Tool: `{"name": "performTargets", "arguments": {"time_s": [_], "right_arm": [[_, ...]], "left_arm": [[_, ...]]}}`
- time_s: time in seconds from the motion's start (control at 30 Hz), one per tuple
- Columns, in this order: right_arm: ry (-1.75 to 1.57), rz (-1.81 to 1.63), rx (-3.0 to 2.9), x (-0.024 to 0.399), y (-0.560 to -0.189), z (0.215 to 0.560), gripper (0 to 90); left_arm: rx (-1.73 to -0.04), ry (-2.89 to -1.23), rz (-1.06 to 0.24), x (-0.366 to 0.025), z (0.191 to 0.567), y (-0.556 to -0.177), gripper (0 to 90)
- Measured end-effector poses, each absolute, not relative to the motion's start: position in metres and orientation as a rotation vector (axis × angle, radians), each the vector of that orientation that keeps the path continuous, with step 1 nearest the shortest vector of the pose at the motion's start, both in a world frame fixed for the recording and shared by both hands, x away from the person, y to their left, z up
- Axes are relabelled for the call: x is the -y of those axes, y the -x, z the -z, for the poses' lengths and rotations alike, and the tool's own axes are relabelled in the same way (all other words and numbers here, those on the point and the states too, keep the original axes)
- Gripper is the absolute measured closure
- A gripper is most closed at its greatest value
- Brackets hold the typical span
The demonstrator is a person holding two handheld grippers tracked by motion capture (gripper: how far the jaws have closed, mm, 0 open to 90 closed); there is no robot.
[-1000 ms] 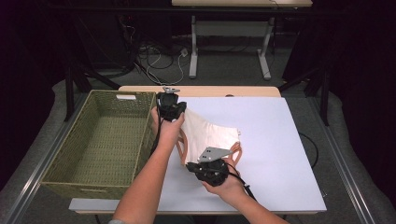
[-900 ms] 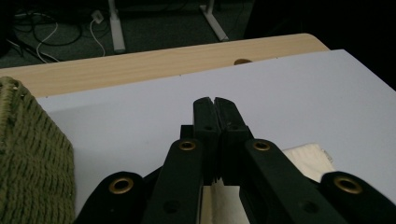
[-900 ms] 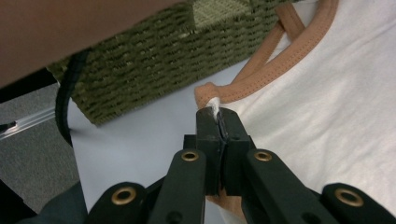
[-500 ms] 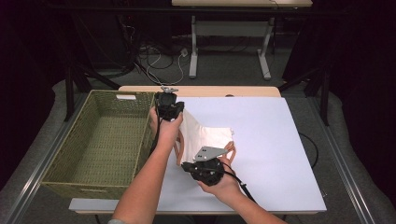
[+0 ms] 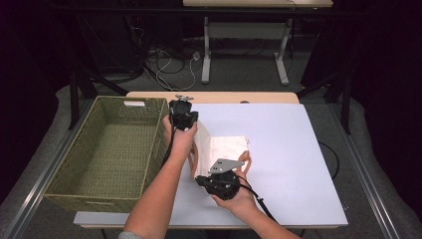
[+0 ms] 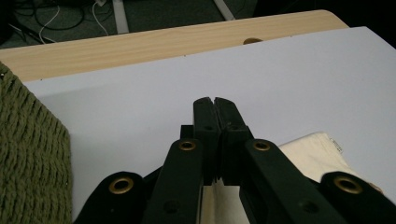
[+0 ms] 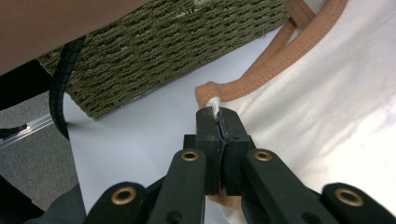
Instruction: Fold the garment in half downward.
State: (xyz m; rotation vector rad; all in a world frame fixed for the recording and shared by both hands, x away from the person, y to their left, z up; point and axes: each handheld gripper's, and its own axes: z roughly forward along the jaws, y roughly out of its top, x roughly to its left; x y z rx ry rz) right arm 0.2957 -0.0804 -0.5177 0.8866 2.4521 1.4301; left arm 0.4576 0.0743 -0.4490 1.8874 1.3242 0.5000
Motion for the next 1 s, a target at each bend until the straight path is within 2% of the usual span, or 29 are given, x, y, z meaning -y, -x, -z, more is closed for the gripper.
{"name": "performTargets", "arguments": {"time_s": [0.6, 1.0], "right_arm": [[-0.901, -1.416, -2.442, 0.089, -0.297, 0.52, 88.7], [-0.932, -1.394, -2.416, 0.117, -0.294, 0.516, 88.7]], "left_arm": [[-1.303, -1.939, -0.501, -0.054, 0.456, -0.468, 88.6], [-1.229, -1.96, -0.492, -0.023, 0.449, -0.468, 88.6]]}}
